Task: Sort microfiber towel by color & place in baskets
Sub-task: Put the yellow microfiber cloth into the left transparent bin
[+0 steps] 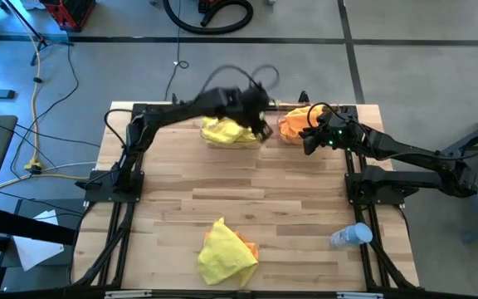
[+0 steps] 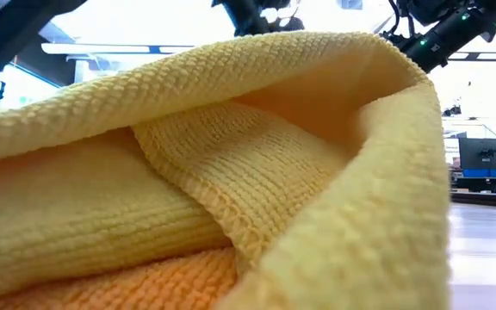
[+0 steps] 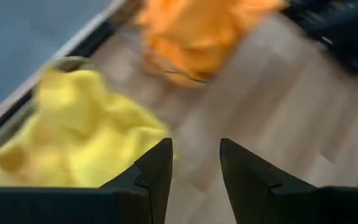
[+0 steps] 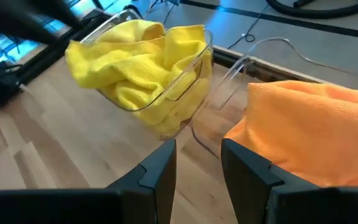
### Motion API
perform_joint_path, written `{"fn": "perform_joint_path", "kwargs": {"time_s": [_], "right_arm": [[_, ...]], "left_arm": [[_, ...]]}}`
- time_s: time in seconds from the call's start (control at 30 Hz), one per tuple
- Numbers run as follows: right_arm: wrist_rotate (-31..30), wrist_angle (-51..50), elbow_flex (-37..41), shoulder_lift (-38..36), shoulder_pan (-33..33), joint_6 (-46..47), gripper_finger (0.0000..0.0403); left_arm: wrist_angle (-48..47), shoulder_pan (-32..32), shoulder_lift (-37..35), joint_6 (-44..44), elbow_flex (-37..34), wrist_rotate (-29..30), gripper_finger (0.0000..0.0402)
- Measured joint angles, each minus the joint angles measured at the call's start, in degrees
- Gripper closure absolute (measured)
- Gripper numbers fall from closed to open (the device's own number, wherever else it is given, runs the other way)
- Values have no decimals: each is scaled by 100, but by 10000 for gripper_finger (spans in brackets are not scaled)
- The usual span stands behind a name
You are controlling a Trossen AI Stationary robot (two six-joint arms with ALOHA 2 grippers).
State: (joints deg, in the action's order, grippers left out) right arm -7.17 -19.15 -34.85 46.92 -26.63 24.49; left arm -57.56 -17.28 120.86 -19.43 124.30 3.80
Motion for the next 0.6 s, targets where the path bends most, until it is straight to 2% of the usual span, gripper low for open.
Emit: {"fn": "perform_joint_path", "kwargs": {"time_s": [0.17,0.27,0.47,0.6], "right_arm": [[115,-122,0,0,4,-281,281],[548,-149,0,0,4,-591,272],[1477,-131,0,0,90,-602,228],[1815,38,0,0,536,-165,192]], "left_arm": [[15,1041,-9,-22,-62,666,277],[45,1495,-15,-354,-281,847,277],[-252,1991,-13,-496,-363,1134,277],[-327,2180,-11,-341,-364,1211,277]]}}
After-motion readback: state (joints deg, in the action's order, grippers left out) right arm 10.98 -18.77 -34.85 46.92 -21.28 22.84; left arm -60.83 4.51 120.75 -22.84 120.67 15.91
